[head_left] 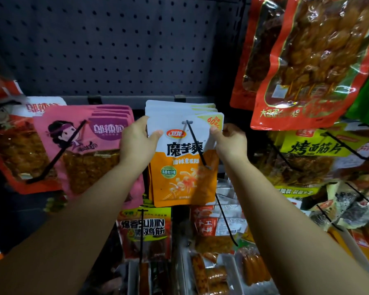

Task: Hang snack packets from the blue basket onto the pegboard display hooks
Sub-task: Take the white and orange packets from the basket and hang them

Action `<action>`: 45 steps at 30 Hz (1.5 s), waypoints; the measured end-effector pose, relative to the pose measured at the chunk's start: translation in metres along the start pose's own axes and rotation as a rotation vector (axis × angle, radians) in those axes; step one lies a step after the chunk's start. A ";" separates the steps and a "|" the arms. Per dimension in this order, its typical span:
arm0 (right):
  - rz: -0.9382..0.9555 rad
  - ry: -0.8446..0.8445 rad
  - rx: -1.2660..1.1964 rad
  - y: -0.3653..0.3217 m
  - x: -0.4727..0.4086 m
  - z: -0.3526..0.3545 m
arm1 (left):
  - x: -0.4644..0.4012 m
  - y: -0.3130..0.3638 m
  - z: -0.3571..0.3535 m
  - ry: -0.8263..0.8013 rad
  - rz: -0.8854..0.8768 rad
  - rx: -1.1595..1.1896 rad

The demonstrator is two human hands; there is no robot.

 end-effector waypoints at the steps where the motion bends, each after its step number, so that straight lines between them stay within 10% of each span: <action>1: -0.002 0.009 0.012 -0.001 -0.001 -0.001 | -0.001 0.000 -0.001 -0.001 -0.001 -0.009; 33: -0.045 -0.219 -0.006 0.097 0.119 -0.014 | 0.151 -0.063 -0.021 -0.061 0.284 0.185; 45: -0.503 -0.141 -0.098 0.326 0.274 0.095 | 0.373 -0.097 -0.165 -0.620 0.573 0.339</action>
Point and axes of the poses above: each hand's wrist, its own x-axis away from the middle knuckle, its own z-axis out of the back of the hand, y = z × x, the point moved 10 cm from there along -x, towards the middle knuckle, and after that the axes turned 12 degrees about x, right-handed, at the moved point
